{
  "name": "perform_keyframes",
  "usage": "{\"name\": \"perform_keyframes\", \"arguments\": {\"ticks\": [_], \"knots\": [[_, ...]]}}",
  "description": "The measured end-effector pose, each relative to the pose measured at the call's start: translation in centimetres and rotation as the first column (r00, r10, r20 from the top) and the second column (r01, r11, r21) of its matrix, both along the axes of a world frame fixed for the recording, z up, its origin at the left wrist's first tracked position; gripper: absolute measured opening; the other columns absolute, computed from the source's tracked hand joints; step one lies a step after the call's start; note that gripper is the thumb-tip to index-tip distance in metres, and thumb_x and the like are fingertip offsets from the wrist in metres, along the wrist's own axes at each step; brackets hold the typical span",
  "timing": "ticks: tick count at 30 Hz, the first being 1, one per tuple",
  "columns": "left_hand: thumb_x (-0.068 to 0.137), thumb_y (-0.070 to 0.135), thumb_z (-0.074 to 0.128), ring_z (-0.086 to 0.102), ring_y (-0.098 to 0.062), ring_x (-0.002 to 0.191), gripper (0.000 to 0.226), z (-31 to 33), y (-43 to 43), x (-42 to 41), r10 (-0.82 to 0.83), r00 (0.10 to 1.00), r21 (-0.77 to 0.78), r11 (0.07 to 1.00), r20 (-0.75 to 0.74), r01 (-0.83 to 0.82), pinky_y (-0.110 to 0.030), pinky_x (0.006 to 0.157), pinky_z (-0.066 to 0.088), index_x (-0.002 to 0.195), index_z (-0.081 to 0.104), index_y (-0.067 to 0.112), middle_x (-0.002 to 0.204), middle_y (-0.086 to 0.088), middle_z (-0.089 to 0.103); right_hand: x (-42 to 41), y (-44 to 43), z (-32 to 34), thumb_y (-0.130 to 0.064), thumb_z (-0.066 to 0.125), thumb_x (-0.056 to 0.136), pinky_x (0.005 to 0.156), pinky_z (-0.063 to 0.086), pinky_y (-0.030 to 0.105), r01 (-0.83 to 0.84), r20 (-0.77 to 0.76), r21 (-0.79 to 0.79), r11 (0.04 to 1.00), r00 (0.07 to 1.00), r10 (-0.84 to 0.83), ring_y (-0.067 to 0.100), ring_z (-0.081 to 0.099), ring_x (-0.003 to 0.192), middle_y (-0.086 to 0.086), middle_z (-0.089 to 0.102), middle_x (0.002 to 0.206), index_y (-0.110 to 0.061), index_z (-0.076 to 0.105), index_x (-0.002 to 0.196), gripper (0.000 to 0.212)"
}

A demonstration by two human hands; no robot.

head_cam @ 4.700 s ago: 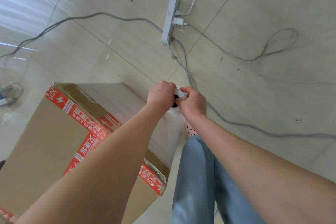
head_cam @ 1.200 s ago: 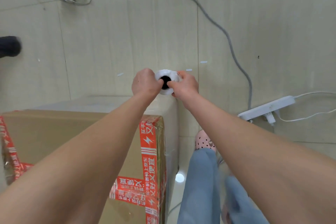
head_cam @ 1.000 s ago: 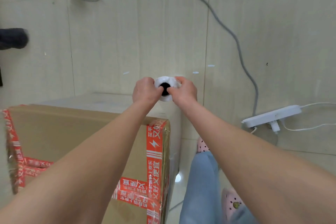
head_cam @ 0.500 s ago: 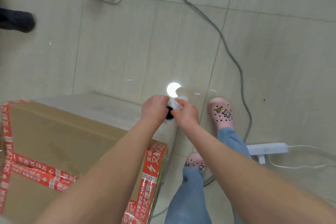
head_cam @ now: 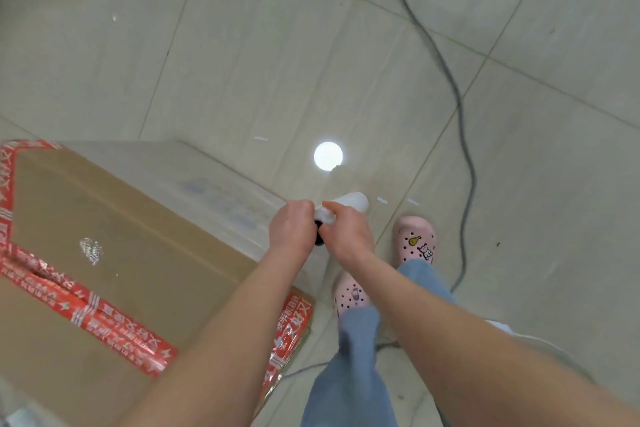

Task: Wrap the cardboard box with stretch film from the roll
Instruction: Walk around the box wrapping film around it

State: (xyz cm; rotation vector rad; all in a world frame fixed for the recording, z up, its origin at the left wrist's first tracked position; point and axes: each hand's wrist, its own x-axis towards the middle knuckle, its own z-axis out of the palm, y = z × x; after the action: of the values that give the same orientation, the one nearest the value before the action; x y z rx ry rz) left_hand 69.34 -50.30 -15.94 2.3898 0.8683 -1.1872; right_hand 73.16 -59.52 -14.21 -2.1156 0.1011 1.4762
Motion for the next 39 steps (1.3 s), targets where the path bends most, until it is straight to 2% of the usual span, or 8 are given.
{"name": "perform_keyframes", "arguments": {"ticks": [8, 19, 24, 26, 28, 32, 36, 39], "knots": [[0.080, 0.010, 0.056, 0.060, -0.032, 0.075, 0.014, -0.1, 2.5, -0.5, 0.378, 0.926, -0.039, 0.925, -0.001, -0.378, -0.030, 0.056, 0.039, 0.066, 0.051, 0.007, 0.082, -0.018, 0.064, 0.7, 2.8, -0.5, -0.020, 0.057, 0.081, 0.092, 0.049, 0.040, 0.003, 0.021, -0.037, 0.999, 1.000, -0.002, 0.027, 0.057, 0.110, 0.007, 0.060, 0.120, -0.019, 0.053, 0.130, 0.049], [0.085, 0.030, 0.058, 0.071, -0.033, 0.072, 0.030, -0.4, 4.9, -1.0, 0.907, 0.421, -0.173, 0.412, -0.019, -0.895, -0.043, 0.070, 0.060, 0.072, 0.064, 0.004, 0.075, -0.018, 0.071, 2.4, 7.3, -1.1, -0.016, 0.059, 0.084, 0.089, 0.046, 0.032, -0.091, 0.175, 0.059, 0.994, 0.981, 0.079, 0.018, 0.056, 0.107, 0.000, 0.060, 0.120, -0.024, 0.057, 0.123, 0.040], [0.089, 0.015, 0.055, 0.056, -0.027, 0.110, 0.038, -0.1, 6.1, 0.1, 0.423, 0.881, -0.038, 0.904, 0.213, -0.425, -0.034, 0.081, 0.046, 0.126, 0.053, 0.012, 0.121, -0.007, 0.059, 3.0, 7.6, -1.2, -0.017, 0.063, 0.084, 0.078, 0.036, 0.026, -0.096, 0.151, -0.029, 0.995, 0.984, 0.099, 0.015, 0.044, 0.090, 0.003, 0.048, 0.123, -0.020, 0.053, 0.121, 0.039], [0.088, 0.010, 0.053, 0.053, -0.023, 0.110, 0.038, 0.2, 6.9, 0.8, 0.135, 0.948, 0.001, 0.990, 0.288, -0.142, -0.034, 0.073, 0.043, 0.125, 0.051, 0.018, 0.122, -0.003, 0.053, 3.1, 7.8, -1.1, -0.016, 0.063, 0.083, 0.077, 0.039, 0.027, -0.125, 0.158, -0.010, 0.992, 0.980, 0.126, 0.015, 0.046, 0.089, 0.003, 0.049, 0.120, -0.019, 0.054, 0.119, 0.037], [0.087, 0.010, 0.051, 0.052, -0.023, 0.102, 0.026, 0.1, 7.6, 1.2, -0.011, 0.948, 0.028, 1.000, 0.318, 0.002, -0.033, 0.064, 0.037, 0.113, 0.054, 0.014, 0.114, -0.004, 0.052, 3.2, 8.3, -1.3, -0.016, 0.064, 0.082, 0.079, 0.043, 0.030, -0.157, 0.179, -0.007, 0.988, 0.972, 0.155, 0.018, 0.051, 0.091, 0.003, 0.052, 0.116, -0.018, 0.056, 0.115, 0.034], [0.086, 0.010, 0.050, 0.056, -0.030, 0.089, 0.013, -0.1, 8.7, 1.7, 0.057, 0.941, 0.003, 0.998, 0.332, -0.062, -0.035, 0.063, 0.041, 0.097, 0.056, 0.009, 0.100, -0.009, 0.056, 3.6, 9.3, -1.3, -0.016, 0.059, 0.084, 0.070, 0.039, 0.030, -0.247, 0.242, -0.025, 0.969, 0.939, 0.245, 0.018, 0.050, 0.086, 0.000, 0.055, 0.110, -0.020, 0.058, 0.107, 0.022], [0.081, 0.015, 0.053, 0.056, -0.026, 0.076, 0.003, -0.1, 9.3, 1.7, 0.382, 0.854, -0.023, 0.916, 0.354, -0.401, -0.034, 0.061, 0.043, 0.082, 0.054, 0.013, 0.084, -0.003, 0.057, 3.8, 10.5, -1.2, -0.013, 0.054, 0.087, 0.068, 0.039, 0.031, -0.293, 0.345, -0.081, 0.953, 0.889, 0.303, 0.020, 0.053, 0.094, -0.003, 0.051, 0.119, -0.024, 0.053, 0.116, 0.031], [0.078, 0.020, 0.059, 0.057, -0.022, 0.067, 0.013, 0.1, 9.8, 1.3, 0.738, 0.618, -0.067, 0.655, 0.271, -0.752, -0.030, 0.058, 0.047, 0.071, 0.050, 0.014, 0.072, 0.001, 0.057, 4.1, 12.1, -1.0, -0.017, 0.054, 0.087, 0.070, 0.040, 0.032, -0.245, 0.339, -0.112, 0.963, 0.901, 0.269, 0.024, 0.054, 0.101, -0.001, 0.047, 0.119, -0.026, 0.050, 0.119, 0.034]]}}
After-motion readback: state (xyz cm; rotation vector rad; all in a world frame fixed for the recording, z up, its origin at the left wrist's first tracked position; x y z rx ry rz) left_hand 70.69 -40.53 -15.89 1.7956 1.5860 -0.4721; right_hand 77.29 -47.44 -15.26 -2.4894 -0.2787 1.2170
